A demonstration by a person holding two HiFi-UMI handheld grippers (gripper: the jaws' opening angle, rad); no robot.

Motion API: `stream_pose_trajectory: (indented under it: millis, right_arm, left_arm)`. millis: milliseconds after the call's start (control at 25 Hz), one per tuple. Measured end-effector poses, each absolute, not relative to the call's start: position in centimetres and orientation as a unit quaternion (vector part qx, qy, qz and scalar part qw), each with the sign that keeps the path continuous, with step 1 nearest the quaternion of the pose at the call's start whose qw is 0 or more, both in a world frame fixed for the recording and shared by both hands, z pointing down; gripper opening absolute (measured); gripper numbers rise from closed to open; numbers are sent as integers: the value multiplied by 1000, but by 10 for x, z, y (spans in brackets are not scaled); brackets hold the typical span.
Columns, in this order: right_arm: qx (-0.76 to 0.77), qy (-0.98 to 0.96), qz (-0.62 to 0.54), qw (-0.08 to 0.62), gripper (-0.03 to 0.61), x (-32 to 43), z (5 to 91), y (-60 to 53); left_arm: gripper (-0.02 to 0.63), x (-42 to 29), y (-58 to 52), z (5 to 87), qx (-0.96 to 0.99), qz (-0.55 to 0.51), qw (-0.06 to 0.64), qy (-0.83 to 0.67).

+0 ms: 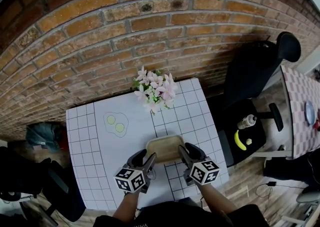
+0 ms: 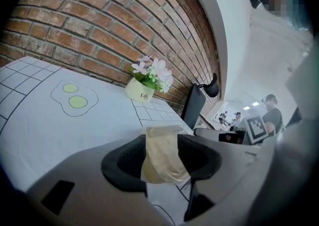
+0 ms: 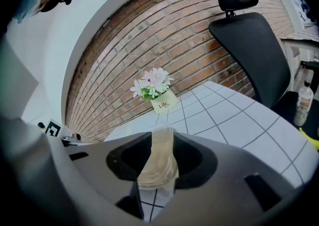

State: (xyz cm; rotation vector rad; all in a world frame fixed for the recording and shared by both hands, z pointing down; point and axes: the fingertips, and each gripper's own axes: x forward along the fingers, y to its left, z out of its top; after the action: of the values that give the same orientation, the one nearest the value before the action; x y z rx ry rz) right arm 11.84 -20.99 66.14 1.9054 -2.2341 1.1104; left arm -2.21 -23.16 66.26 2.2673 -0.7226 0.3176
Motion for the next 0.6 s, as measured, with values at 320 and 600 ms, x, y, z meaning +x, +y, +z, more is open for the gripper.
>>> stream_pose_trajectory:
  millis: [320, 600]
  right_arm:
    - [605, -718, 345, -15, 101, 121, 647, -210]
    - [596, -730, 333, -27, 69, 117, 630, -208]
  left_arm:
    - [190, -26, -235, 645, 883, 98, 350, -297]
    - [179, -34, -234, 627, 884, 77, 337, -314]
